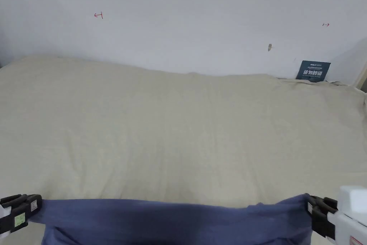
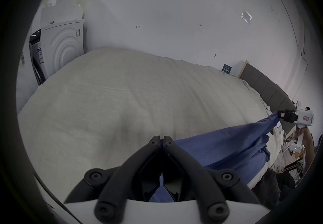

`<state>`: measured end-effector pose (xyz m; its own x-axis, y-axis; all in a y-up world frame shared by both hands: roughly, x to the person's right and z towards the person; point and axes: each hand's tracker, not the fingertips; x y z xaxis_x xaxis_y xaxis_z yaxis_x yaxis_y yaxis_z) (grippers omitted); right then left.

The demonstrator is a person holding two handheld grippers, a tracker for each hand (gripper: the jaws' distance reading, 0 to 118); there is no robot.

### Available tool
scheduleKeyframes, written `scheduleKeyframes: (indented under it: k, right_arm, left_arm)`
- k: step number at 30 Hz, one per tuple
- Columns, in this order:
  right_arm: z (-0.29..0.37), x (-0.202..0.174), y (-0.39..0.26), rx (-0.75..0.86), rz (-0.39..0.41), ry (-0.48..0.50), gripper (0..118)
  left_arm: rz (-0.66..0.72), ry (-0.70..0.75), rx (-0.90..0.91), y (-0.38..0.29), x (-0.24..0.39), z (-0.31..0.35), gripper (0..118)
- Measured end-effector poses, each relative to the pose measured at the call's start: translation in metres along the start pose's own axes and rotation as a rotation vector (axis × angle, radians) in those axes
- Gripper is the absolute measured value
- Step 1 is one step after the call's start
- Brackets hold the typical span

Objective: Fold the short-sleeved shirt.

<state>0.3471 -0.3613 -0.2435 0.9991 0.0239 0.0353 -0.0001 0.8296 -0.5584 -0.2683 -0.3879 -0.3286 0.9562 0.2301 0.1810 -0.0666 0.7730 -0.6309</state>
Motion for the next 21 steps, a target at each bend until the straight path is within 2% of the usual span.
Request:
scheduleKeyframes:
  k: [4,9,12,17,21]
  right_arm:
    - [0.029,0.007,-0.028,-0.004,-0.042,-0.033,2]
    - [0.042,0.006,-0.071,-0.099,-0.037,-0.071,2]
    - [0.038,0.004,-0.102,-0.177,-0.047,-0.093,2]
    - [0.019,-0.004,-0.151,-0.303,-0.018,-0.128,2]
    - [0.007,-0.008,-0.170,-0.333,-0.018,-0.149,2]
  left_arm:
    - [0.011,-0.007,-0.010,-0.016,-0.006,0.009,0]
    - [0.016,-0.009,-0.072,-0.052,-0.013,0.011,0]
    - [-0.005,0.014,-0.142,-0.082,-0.012,0.010,0]
    - [-0.030,0.084,-0.280,-0.117,-0.010,-0.016,0]
    - [-0.017,0.108,-0.280,-0.130,0.000,-0.013,0]
